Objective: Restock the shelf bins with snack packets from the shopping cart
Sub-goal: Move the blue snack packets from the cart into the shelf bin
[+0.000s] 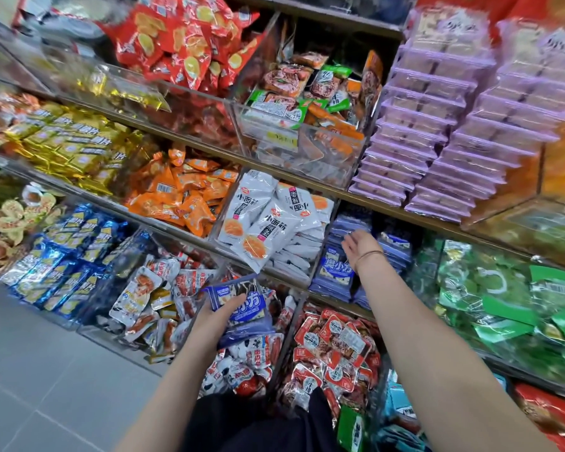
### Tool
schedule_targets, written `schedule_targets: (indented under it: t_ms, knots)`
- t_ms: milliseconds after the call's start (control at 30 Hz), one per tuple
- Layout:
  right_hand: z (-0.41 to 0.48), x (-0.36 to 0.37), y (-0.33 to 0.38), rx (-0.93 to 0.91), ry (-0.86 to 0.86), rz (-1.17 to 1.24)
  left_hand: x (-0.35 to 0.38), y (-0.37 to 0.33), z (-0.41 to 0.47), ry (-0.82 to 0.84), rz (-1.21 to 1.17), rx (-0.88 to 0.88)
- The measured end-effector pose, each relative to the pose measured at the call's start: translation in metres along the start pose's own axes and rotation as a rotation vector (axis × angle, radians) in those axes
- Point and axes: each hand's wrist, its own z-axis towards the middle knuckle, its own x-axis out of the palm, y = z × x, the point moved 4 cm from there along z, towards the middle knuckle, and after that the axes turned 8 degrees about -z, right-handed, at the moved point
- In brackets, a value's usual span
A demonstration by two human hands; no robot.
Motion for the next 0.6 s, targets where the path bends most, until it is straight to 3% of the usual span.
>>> schedule_targets:
  t_ms: [233, 333, 467, 600]
  knots:
    - [-0.050, -0.009, -0.008, -0.084, 0.148, -0.135, 0.017, 0.005, -0.002, 0.052, 0.095, -0.011]
    - [-0.092, -0.021, -0.035, -0.125, 0.212, -0.392, 0.027, 0.017, -0.005, 0.089, 0.157, -0.043]
    - [-0.135, -0.043, -0.089, -0.115, 0.412, -0.978, 0.046, 0.031, -0.016, 0.161, 0.187, -0.062]
    - [-0.152, -0.055, -0.113, -0.078, 0.481, -1.084, 0.065, 0.039, -0.023, 0.211, 0.231, -0.073]
